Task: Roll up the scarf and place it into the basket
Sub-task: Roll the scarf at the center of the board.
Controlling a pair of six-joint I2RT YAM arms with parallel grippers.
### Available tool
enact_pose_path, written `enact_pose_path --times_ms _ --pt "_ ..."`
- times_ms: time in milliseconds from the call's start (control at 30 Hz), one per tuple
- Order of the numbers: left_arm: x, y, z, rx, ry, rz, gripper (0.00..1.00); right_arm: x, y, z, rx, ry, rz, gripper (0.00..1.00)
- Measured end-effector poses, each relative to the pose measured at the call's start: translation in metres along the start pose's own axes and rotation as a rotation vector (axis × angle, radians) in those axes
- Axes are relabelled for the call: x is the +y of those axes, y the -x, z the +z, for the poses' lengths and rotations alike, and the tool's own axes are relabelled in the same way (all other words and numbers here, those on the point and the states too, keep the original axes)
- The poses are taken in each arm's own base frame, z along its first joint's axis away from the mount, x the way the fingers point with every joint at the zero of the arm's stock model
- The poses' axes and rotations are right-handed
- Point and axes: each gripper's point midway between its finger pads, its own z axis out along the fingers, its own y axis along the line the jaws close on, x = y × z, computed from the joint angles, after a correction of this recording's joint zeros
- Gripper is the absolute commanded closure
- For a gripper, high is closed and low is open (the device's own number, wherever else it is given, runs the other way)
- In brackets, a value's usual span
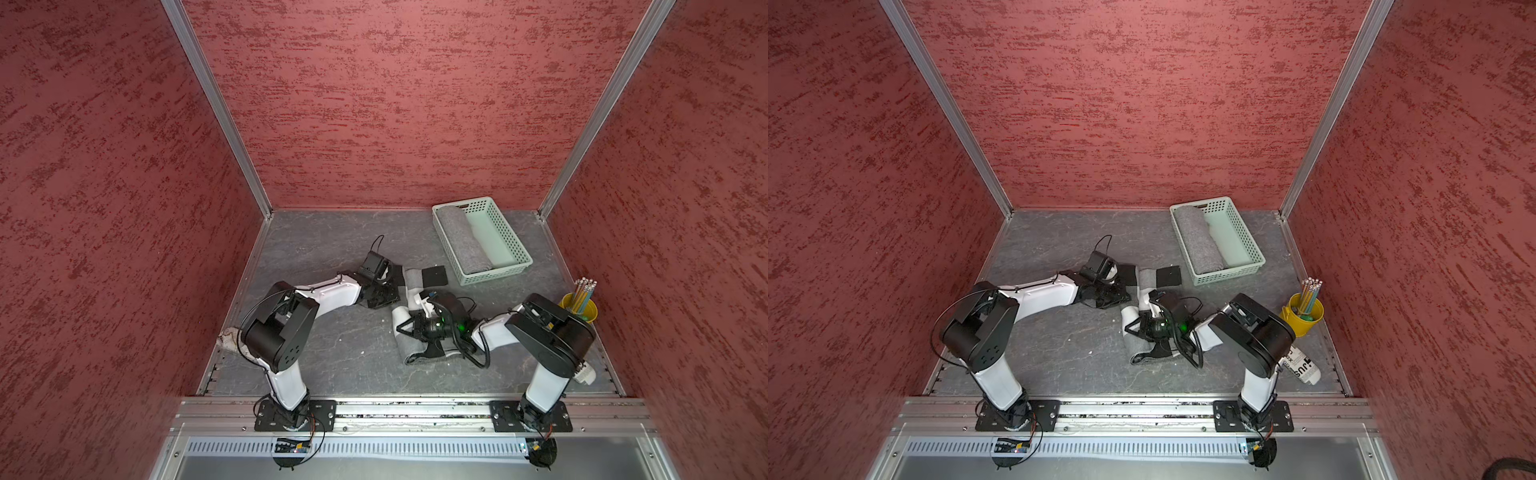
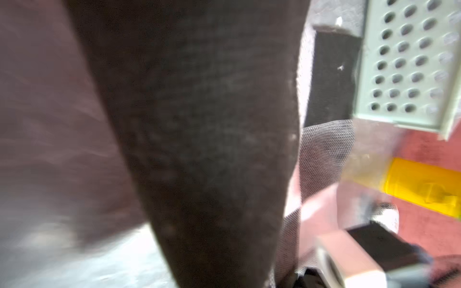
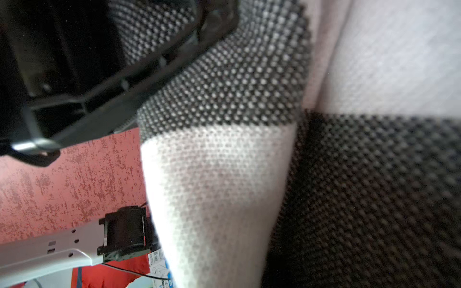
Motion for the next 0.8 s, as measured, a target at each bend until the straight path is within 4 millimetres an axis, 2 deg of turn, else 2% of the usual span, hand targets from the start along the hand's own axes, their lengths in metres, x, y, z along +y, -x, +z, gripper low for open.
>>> enact_pose_path --times_ms 100,167,333,467,500,633,800 --pt "0.007 0.017 -0.013 -0.047 0.129 0.045 1.0 0.009 0.014 0.001 -0.026 -0.099 -0.063 0.47" --pt "0.014 0.032 -0.023 -0.083 0.231 0.082 1.0 0.013 0.023 -0.009 -0.062 -0.193 -0.1 0.42" --pt "0.04 0.054 -0.036 -0.11 0.48 0.146 1.0 0.014 0.034 -0.053 -0.162 -0.379 -0.177 0.4" --pt "0.056 0.06 -0.031 -0.058 0.634 0.192 1.0 0.015 0.038 -0.076 -0.22 -0.446 -0.236 0.39" --pt "0.057 0.062 -0.027 -0.042 0.662 0.205 0.97 0.014 0.038 -0.079 -0.23 -0.459 -0.25 0.39" --pt "0.056 0.074 -0.013 0.013 0.736 0.245 0.9 0.009 0.033 -0.082 -0.239 -0.481 -0.327 0.35" --pt "0.053 0.092 -0.005 0.056 0.754 0.257 0.89 0.022 0.019 -0.066 -0.25 -0.517 -0.549 0.28"
